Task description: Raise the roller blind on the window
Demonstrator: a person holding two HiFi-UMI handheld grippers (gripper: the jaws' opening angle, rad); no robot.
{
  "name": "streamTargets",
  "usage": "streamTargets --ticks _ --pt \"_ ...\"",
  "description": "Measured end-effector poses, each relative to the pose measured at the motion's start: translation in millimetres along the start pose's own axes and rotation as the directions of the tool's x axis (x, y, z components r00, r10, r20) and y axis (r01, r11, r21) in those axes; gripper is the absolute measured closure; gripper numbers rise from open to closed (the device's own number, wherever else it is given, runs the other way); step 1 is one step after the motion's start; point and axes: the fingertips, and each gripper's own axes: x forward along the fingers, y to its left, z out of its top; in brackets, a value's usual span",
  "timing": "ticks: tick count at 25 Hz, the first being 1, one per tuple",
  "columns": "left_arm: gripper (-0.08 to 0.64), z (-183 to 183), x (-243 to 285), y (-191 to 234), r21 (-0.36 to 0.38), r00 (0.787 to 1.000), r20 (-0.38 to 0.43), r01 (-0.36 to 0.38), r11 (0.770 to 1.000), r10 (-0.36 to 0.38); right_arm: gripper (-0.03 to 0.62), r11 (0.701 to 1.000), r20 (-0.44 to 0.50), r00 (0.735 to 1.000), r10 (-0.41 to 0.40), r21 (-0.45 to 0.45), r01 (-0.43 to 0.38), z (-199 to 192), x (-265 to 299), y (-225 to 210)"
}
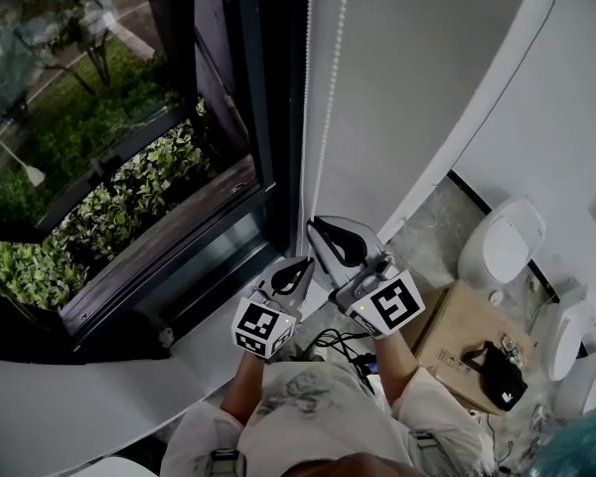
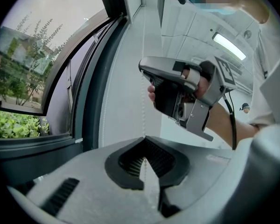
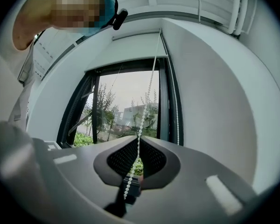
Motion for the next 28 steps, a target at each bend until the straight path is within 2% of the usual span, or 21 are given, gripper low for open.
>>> streamTargets --ticks 14,28 --pt "0.549 -45 3 9 -0.031 0.997 -0.081 -0.007 1.000 0.004 0.572 0.999 -0.075 0.997 -0.026 0.017 0.028 -44 -7 3" --pt "0.549 -89 6 18 -0.062 0.989 -0.151 -0.016 0.998 0.007 0.572 0.998 -0.150 0.989 -0.019 0.056 0.028 -88 -12 9"
